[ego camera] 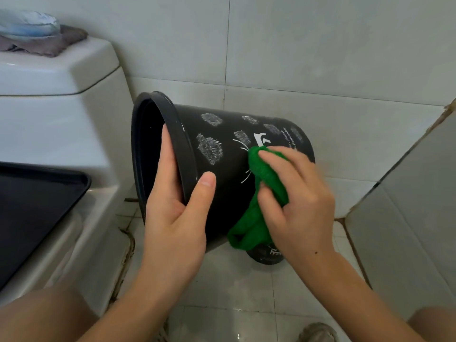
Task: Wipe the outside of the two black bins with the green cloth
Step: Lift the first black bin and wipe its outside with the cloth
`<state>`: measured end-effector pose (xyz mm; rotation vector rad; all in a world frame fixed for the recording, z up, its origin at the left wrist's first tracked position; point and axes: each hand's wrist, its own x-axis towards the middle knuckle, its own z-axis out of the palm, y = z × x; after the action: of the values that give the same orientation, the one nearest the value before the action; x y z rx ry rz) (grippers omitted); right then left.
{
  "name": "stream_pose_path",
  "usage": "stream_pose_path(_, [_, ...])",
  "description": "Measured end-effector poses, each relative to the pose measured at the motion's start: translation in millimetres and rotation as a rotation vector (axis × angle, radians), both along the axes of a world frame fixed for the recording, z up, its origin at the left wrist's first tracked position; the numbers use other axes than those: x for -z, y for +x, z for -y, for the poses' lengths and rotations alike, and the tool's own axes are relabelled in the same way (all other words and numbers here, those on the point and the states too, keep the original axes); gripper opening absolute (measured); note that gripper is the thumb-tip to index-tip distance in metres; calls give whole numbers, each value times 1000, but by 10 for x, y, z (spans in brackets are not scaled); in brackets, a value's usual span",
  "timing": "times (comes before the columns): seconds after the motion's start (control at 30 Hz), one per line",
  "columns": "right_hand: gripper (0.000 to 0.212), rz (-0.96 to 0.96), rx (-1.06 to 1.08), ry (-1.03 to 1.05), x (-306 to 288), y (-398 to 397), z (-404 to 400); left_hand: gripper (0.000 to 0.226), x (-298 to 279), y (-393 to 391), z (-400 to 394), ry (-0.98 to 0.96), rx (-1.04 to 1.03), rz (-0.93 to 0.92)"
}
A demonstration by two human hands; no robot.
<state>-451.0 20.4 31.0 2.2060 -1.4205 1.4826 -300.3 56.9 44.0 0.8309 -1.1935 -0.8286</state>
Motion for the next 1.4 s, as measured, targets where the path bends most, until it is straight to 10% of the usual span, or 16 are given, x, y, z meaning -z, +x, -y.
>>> stream_pose_path(0.23, [30,-181,-262,-173,169,294,-371,63,5,36,20,21,7,-45])
stream_pose_path(0.47, [31,-122,-73,-227,78,-40,-115,63,-57,105,-13,-25,70,-56])
stream_pose_path(0.87, [63,579,183,439,-95,-593,367,64,-77,122,-114,-17,18,-15])
stream_pose_path(1.4, [32,990,-40,702,-143,-776,343,73,-136,214,-95,44,182,23])
